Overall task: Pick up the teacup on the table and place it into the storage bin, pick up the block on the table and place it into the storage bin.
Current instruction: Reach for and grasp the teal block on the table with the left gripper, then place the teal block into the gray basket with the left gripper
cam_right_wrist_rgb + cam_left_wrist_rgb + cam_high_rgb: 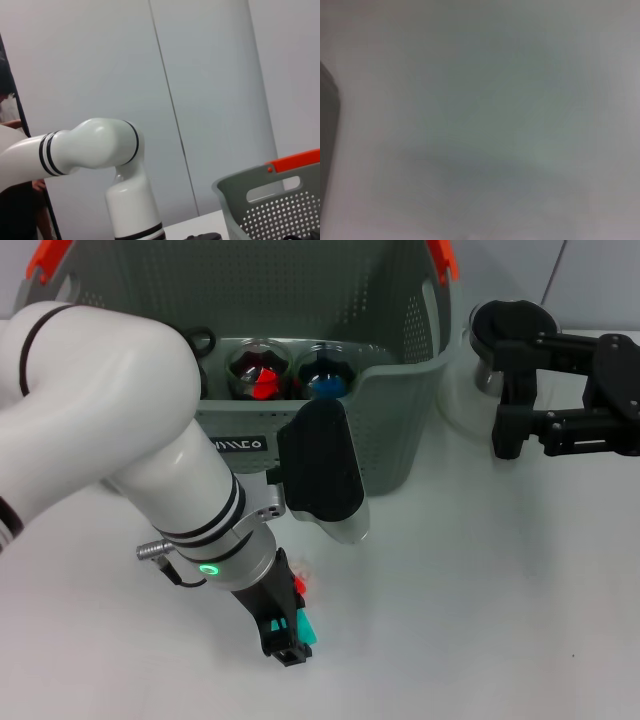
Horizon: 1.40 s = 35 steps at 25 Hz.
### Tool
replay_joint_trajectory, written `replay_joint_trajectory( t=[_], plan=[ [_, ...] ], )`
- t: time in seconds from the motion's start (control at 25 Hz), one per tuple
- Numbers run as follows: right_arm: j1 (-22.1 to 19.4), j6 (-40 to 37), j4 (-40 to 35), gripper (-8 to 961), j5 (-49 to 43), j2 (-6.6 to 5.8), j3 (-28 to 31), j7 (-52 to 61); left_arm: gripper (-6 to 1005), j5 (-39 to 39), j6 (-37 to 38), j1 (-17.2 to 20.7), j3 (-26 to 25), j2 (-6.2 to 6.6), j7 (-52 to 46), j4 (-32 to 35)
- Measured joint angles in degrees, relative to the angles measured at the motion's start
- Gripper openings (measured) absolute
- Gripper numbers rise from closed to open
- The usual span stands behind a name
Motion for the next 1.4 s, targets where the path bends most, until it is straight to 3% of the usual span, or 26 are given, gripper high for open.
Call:
replay_joint_trajectory(
  t=[0.28,0.44,0.76,1.0,1.08,1.28,1.4],
  plan=[
    [-0.15,-0.10,0.00,927,0.03,0.08,0.27,0.00,552,0.71,-0.38,-0.02,0.50,0.00,-0.20,-0.02],
    [-0.16,-0.12,0.00,928,0.09,0.08,0.68,0.00,405,0.76,0.38,-0.11,0.49,0.00,-0.21,0.30],
    [-0.26,-0.12,0.00,928,0.46,0.09,0.76,0.00,420,0.74,6.33,-0.36,-2.64,0.27,-0.69,6.18],
    [-0.25,-0.11,0.00,927,0.54,0.09,0.76,0.00,431,-1.45,15.68,0.13,-15.63,0.41,0.04,17.55],
    [-0.25,-0.12,0.06,927,0.53,0.09,0.76,0.02,435,-3.56,18.07,-0.30,-22.19,0.54,0.69,19.89],
    [-0.09,-0.85,0.15,928,0.62,0.07,0.76,0.57,444,-11.25,23.36,-3.33,-38.73,1.15,2.38,21.04],
    [0.37,-1.76,0.18,928,0.68,-0.19,0.76,0.88,450,-15.62,24.30,-5.53,-47.07,2.61,2.68,19.53]
  ],
)
